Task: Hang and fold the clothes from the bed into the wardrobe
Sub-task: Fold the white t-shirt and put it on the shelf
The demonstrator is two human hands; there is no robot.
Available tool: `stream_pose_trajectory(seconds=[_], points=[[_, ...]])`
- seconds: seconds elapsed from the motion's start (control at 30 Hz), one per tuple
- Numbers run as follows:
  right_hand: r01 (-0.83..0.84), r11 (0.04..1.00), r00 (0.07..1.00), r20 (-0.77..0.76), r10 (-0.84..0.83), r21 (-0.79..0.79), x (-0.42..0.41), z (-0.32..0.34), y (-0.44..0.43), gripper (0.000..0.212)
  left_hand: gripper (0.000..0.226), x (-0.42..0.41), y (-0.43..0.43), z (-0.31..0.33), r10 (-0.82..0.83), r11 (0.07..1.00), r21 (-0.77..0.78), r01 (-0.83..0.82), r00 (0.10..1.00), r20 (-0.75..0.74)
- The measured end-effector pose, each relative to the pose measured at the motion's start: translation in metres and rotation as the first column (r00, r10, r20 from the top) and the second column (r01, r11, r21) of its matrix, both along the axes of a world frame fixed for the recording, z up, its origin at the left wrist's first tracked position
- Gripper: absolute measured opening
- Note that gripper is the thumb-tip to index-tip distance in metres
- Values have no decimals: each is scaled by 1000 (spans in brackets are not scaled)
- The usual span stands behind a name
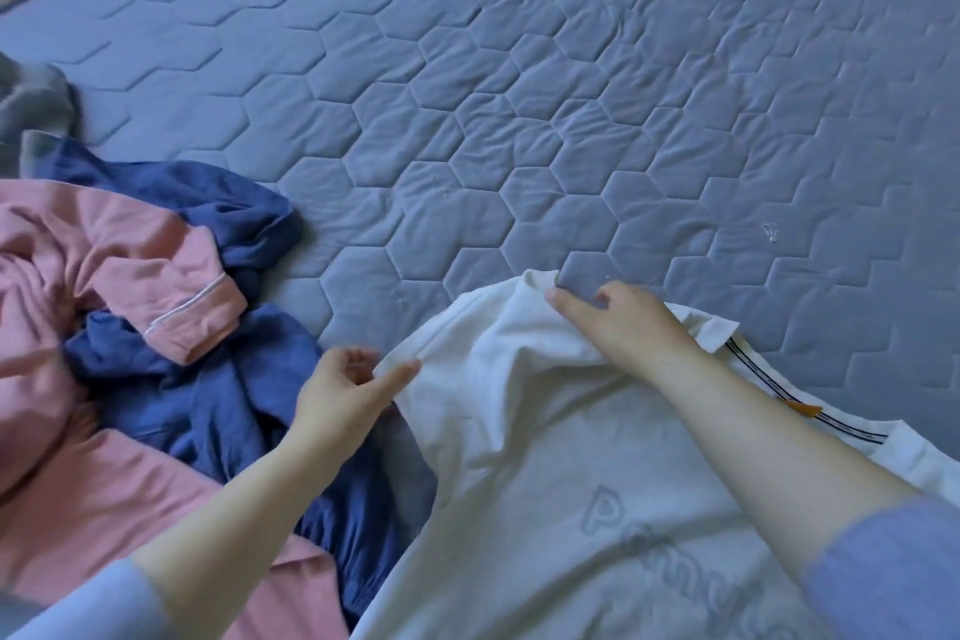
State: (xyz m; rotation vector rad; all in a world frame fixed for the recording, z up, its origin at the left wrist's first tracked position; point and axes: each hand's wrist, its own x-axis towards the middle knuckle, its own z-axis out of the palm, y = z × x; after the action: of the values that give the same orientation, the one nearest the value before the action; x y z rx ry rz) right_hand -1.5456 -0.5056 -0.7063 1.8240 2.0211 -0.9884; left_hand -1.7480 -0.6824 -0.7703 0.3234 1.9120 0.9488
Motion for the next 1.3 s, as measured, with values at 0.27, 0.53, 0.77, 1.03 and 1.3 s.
stream_pose_trajectory(seconds=[0.27, 0.53, 0.77, 1.03, 1.3], points=[[-9, 1000, 1000, 27, 10, -26, -49, -22, 21, 33, 28, 3, 5, -13, -21, 998, -45, 35, 959, 284], [96, 992, 783, -621, -24, 83, -103, -9, 42, 36, 19, 4, -11, -7, 95, 980, 165, -107, 992, 82], [6, 993, 896, -443, 47, 119, -111, -32, 30, 12, 30, -12, -7, -11, 4, 998, 65, -16, 984, 178], [22, 956, 882, -456, 118, 291, -96, 0, 31, 4, 12, -14, -19, -2, -24, 990, 143, 16, 998, 56], [87, 994, 730, -676, -105, -60, -53, 35, 16, 7, 13, 16, -29, 32, -12, 934, 341, 107, 963, -269]])
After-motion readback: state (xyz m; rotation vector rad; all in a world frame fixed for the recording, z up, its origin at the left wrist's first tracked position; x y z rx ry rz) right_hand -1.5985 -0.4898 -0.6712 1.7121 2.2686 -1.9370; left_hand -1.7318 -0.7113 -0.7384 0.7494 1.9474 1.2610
